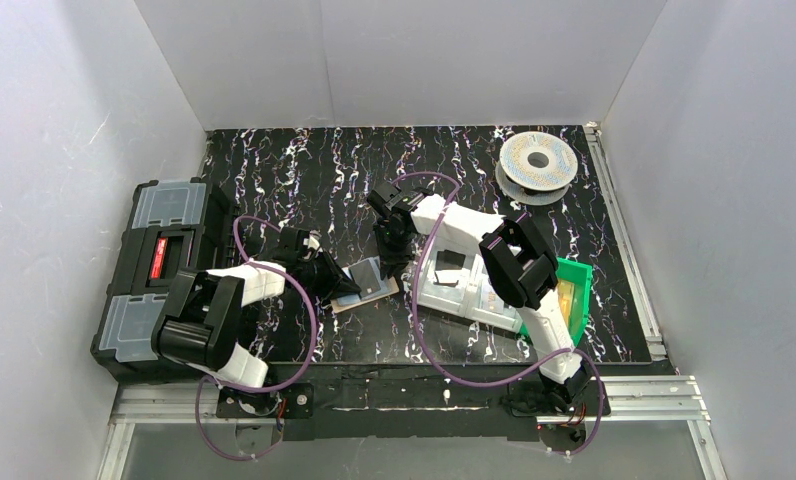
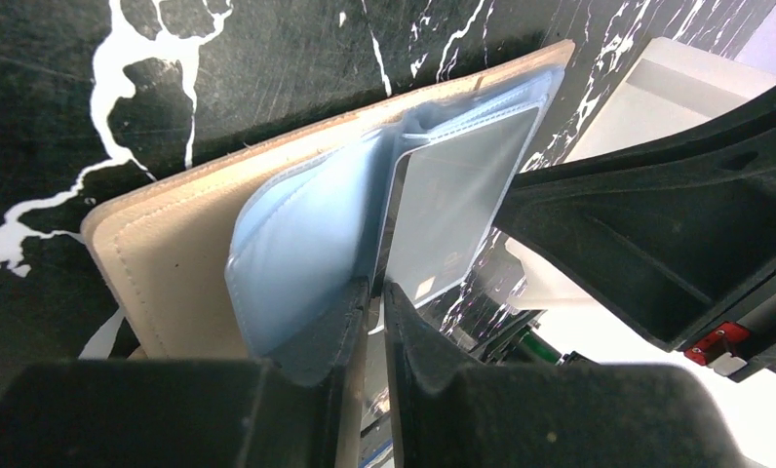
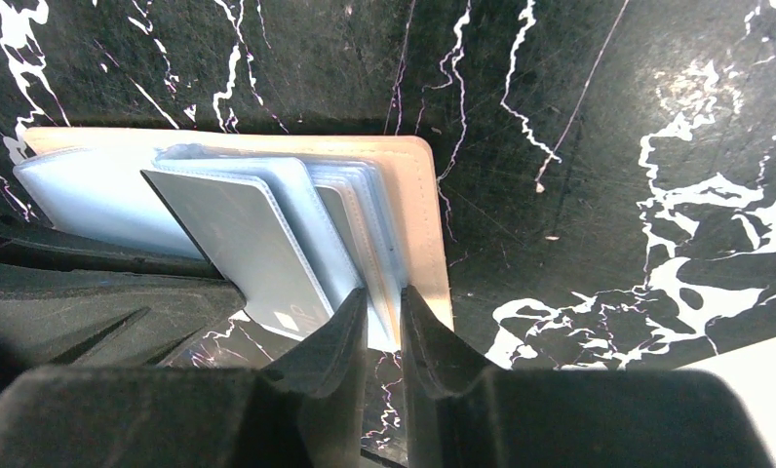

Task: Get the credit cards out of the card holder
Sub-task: Remove the credit card from the card holder.

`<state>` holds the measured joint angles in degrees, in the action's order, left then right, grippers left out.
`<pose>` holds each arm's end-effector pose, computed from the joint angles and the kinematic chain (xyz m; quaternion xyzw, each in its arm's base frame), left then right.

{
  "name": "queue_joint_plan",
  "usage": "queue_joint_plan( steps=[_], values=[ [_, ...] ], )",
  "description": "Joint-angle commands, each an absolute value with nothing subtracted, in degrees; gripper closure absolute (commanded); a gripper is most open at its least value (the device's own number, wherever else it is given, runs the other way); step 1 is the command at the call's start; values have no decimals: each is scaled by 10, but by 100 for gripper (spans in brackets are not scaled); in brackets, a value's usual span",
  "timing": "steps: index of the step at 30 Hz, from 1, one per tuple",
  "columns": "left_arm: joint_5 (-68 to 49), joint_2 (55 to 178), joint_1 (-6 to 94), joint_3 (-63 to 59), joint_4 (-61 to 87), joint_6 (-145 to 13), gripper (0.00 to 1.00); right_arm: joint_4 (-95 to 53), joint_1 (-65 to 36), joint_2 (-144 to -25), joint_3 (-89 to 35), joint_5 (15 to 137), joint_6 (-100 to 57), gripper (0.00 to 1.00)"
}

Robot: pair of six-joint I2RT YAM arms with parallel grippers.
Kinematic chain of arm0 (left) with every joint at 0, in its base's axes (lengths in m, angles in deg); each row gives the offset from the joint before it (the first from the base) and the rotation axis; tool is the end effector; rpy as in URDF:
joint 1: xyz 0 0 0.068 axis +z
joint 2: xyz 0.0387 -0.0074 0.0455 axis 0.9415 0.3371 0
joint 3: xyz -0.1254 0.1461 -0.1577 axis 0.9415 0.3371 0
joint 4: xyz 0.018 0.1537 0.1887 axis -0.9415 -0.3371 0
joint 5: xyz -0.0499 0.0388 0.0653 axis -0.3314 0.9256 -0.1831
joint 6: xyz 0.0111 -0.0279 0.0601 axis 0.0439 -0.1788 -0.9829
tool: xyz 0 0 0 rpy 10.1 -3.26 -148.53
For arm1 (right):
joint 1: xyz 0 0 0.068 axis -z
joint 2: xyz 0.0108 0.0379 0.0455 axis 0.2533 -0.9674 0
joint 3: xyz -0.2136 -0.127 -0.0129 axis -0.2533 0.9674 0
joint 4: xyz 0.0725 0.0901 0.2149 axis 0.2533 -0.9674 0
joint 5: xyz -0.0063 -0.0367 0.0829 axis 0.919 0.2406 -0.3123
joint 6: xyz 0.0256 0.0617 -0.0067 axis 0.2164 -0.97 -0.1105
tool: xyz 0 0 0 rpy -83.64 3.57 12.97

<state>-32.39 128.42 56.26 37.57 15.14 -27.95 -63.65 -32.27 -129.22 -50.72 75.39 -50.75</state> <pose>0.2502 -0.0913 0.1107 -0.1916 0.8899 -0.3884 0.1431 0.2901 0.3214 0.1388 -0.1053 0.9774 0.1638 0.0824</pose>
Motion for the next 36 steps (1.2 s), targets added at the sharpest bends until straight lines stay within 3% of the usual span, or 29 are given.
queue_joint_plan(
  steps=[1, 7, 13, 24, 36],
  values=[
    [-309, 1267, 563, 381, 119, -294, 92, -664, -323, -1347, -490, 811, -494, 78],
    [-314, 1259, 566, 385, 122, -292, 99, -661, -323, -1346, -484, 808, -495, 78],
    [-292, 1228, 574, 384, 74, -305, 100, -655, -322, -1344, -479, 805, -496, 78],
    [-264, 1209, 580, 390, 40, -311, 95, -651, -322, -1344, -475, 800, -495, 78],
    [-320, 1228, 580, 428, 150, -273, 85, -646, -322, -1345, -473, 795, -495, 78]
  ],
)
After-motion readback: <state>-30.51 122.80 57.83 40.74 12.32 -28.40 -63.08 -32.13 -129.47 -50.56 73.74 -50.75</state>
